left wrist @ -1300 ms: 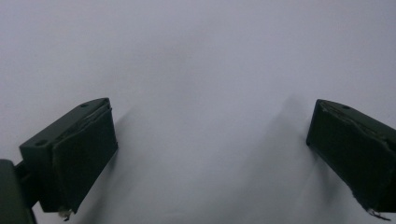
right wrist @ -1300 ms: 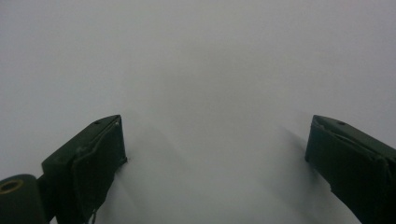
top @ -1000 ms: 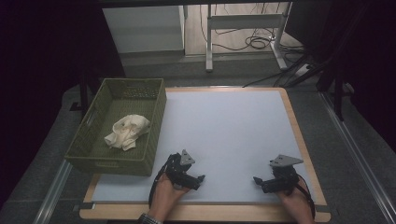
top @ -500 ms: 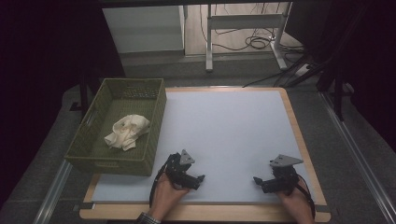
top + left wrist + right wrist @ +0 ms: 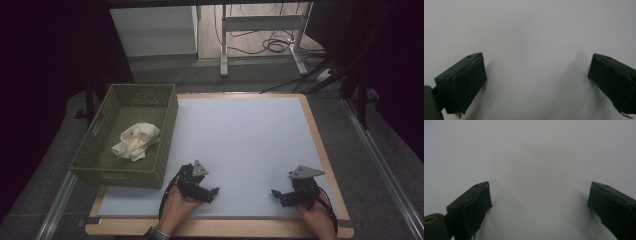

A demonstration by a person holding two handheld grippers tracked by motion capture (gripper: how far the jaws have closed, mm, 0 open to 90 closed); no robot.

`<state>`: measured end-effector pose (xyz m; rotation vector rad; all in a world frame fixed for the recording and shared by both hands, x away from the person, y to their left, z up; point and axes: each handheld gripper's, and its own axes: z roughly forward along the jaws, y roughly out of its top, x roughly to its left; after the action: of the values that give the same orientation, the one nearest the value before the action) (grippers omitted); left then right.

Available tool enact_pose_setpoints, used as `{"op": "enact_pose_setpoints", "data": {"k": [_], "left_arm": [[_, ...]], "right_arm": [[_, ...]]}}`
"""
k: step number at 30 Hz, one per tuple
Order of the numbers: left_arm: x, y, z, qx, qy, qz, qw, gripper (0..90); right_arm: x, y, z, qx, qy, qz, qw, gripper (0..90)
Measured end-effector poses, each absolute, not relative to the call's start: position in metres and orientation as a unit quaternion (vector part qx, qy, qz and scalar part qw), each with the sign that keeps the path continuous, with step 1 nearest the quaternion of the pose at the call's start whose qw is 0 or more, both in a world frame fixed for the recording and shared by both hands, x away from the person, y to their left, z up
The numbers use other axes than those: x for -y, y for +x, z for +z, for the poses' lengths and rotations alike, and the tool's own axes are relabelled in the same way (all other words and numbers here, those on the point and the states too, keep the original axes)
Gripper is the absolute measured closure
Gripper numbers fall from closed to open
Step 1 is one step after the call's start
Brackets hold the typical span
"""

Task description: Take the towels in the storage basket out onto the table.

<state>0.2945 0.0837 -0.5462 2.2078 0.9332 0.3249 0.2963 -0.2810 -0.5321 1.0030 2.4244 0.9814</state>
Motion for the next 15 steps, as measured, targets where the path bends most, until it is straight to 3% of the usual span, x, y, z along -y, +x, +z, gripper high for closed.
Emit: {"op": "enact_pose_setpoints", "data": {"k": [15], "left_arm": [[-0.081,0.287,-0.528,-0.351,0.850,0.128,0.372,2.0]], "right_arm": [[0.281,0.296,-0.532,-0.853,0.353,0.346,0.170,5.0]]}}
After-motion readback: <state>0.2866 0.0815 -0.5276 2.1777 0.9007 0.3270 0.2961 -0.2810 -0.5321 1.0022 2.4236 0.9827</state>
